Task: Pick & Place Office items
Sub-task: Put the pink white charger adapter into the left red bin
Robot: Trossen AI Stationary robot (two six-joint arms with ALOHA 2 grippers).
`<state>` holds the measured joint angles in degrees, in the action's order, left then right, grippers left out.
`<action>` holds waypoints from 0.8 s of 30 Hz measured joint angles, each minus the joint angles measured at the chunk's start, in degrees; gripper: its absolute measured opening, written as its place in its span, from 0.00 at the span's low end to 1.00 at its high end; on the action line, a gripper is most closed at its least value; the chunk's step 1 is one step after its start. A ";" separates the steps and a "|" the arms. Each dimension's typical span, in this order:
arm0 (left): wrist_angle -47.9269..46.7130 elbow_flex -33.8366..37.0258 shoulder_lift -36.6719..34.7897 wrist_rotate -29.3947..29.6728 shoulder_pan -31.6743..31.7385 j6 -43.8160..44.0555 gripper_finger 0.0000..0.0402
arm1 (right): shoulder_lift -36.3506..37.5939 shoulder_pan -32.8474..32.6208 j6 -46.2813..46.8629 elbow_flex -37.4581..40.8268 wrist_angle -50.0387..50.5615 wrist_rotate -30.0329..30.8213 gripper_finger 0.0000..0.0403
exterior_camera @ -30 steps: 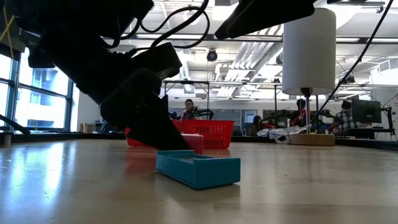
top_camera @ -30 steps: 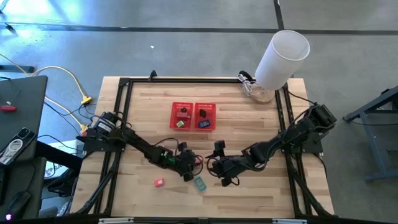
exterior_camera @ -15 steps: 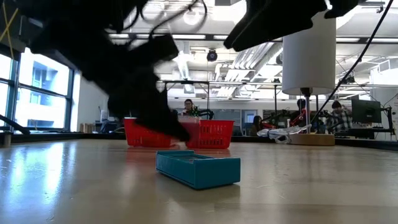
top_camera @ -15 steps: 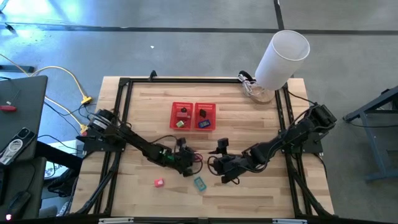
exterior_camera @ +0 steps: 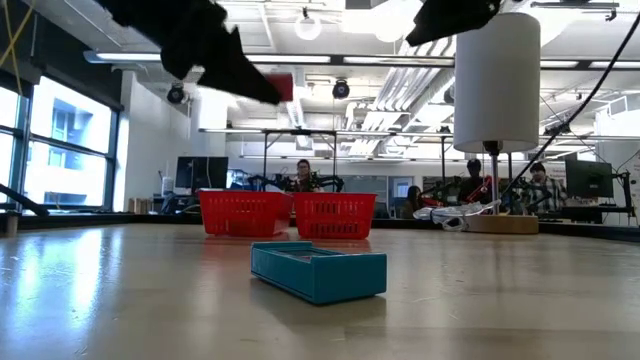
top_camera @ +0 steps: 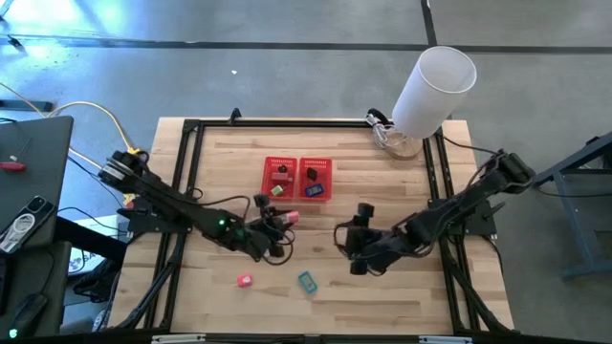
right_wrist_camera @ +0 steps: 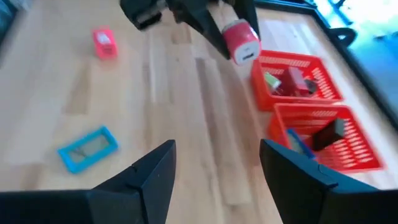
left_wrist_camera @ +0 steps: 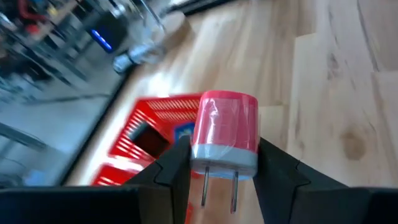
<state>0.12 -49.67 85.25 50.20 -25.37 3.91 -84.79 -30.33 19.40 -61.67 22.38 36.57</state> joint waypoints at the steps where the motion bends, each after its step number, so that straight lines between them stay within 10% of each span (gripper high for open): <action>1: 0.00 0.00 -0.45 1.20 -0.46 -1.09 0.31 | 1.27 0.10 0.95 1.03 -1.17 -0.96 0.54; 13: 1.25 0.00 0.86 14.67 -2.64 -8.38 0.31 | 9.36 10.82 3.38 28.89 -58.09 -26.21 0.54; 24: 26.77 -0.02 11.44 19.12 -2.66 -30.78 0.31 | 1.60 22.54 10.53 30.10 -66.55 -33.74 0.54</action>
<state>26.89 -49.69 96.69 69.31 -28.03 -26.86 -83.18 -7.79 29.93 -31.57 -44.17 2.83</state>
